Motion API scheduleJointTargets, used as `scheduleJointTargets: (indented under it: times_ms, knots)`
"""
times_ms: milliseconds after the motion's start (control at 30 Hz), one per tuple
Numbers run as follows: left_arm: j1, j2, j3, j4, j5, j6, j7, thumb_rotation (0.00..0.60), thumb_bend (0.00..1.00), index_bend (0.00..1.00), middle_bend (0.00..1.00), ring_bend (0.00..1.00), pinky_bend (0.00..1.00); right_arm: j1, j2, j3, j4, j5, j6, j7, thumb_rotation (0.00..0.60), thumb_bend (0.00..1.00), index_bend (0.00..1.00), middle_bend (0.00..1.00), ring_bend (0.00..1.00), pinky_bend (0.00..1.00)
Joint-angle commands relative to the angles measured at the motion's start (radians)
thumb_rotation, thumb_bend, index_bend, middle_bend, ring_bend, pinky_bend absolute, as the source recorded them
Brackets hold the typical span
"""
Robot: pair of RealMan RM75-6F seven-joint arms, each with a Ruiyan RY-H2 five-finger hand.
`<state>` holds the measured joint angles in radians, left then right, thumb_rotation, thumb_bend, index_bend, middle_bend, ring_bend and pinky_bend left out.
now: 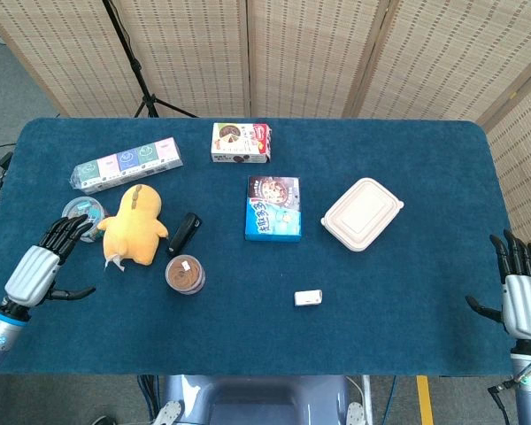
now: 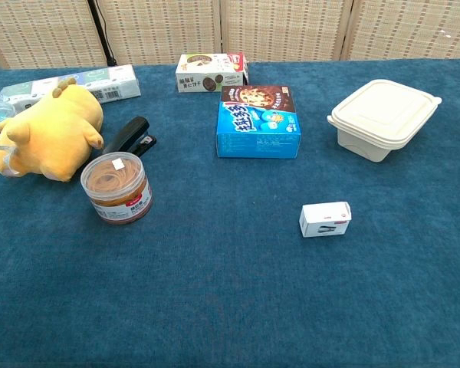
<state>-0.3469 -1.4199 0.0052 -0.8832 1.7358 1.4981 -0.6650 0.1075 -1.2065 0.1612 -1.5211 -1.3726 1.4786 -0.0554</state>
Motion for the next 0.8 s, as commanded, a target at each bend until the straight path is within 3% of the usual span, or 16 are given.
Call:
scheduleJointTargets:
  times_ms: [33,167,367,500,800]
  knots:
    - [-0.075,-0.106,0.017,0.224,0.043,0.003,-0.116,0.000,0.00,0.00,0.00,0.00,0.00,0.011,-0.021,0.008,0.024,0.027,-0.022,-0.017,0.600,0.00,0.00,0.00,0.00,0.00]
    - [-0.144,-0.197,0.016,0.424,0.059,0.017,-0.194,0.000,0.00,0.00,0.00,0.00,0.00,0.024,-0.042,0.013,0.052,0.052,-0.050,-0.029,0.600,0.00,0.00,0.00,0.00,0.00]
    - [-0.263,-0.333,0.026,0.677,0.056,-0.047,-0.273,0.000,0.00,0.00,0.00,0.00,0.00,0.037,-0.066,0.013,0.087,0.076,-0.082,-0.043,0.600,0.00,0.00,0.00,0.00,0.00]
    - [-0.317,-0.380,0.045,0.741,0.057,-0.112,-0.262,0.000,0.00,0.00,0.00,0.00,0.00,0.043,-0.075,0.012,0.100,0.083,-0.094,-0.047,0.600,0.00,0.00,0.00,0.00,0.00]
    - [-0.374,-0.439,0.072,0.775,0.043,-0.224,-0.287,0.000,0.00,0.00,0.00,0.00,0.00,0.042,-0.080,0.016,0.110,0.100,-0.099,-0.046,0.600,0.00,0.00,0.00,0.00,0.00]
